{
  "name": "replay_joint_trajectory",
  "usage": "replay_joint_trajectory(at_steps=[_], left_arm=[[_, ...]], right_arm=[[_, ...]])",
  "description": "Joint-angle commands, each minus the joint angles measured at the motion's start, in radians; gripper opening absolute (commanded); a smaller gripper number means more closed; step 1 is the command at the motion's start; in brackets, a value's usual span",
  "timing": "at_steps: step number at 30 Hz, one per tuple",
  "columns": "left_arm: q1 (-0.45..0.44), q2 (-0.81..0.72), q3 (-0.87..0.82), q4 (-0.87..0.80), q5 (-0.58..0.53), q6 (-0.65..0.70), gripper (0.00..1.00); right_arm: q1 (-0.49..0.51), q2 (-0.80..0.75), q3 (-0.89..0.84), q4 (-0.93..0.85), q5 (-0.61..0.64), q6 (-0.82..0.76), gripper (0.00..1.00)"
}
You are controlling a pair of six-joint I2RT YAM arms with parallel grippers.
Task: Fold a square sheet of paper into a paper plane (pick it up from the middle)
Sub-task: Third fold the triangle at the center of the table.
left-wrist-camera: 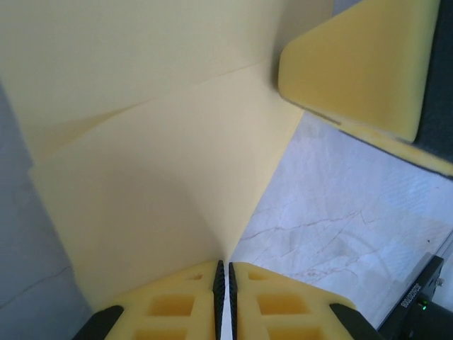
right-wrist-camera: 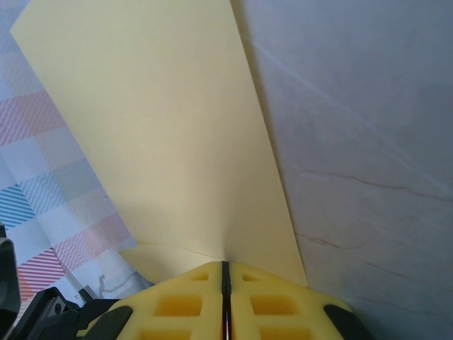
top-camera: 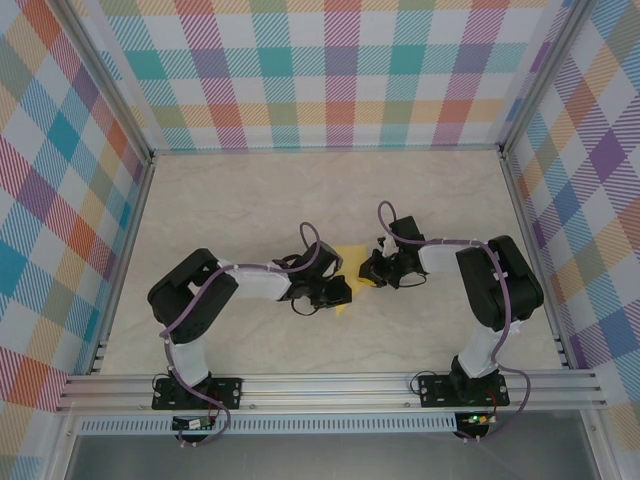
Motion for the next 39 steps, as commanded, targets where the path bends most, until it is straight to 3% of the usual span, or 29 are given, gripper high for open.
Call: replay_joint_trajectory(at_steps=[1,20,27,39], left_arm=[[-0.006,-0.037,-0.059,-0.126,0.024,0.024,0.13],[-0.012,-0.157,-0.079,-0.302,0.027,0.123,0.15],[-0.010,-0.228,-0.032,-0.271,-0.030,0.078,0.16],[-0.011,-0.040,0.095,-0.112,-0.072,-0.011,0.18]], right_arm=[[0.005,0.018,-0.024,-0.071,0.106,-0.006,0.10],[0.004,0.020,-0.025,-0.092,0.126,-0.003,0.10],[0.004,0.014,-0.029,-0.077,0.114,0.017,0.11],[0.004,0.015,-0.007,-0.082,0.101,0.015,0.13]])
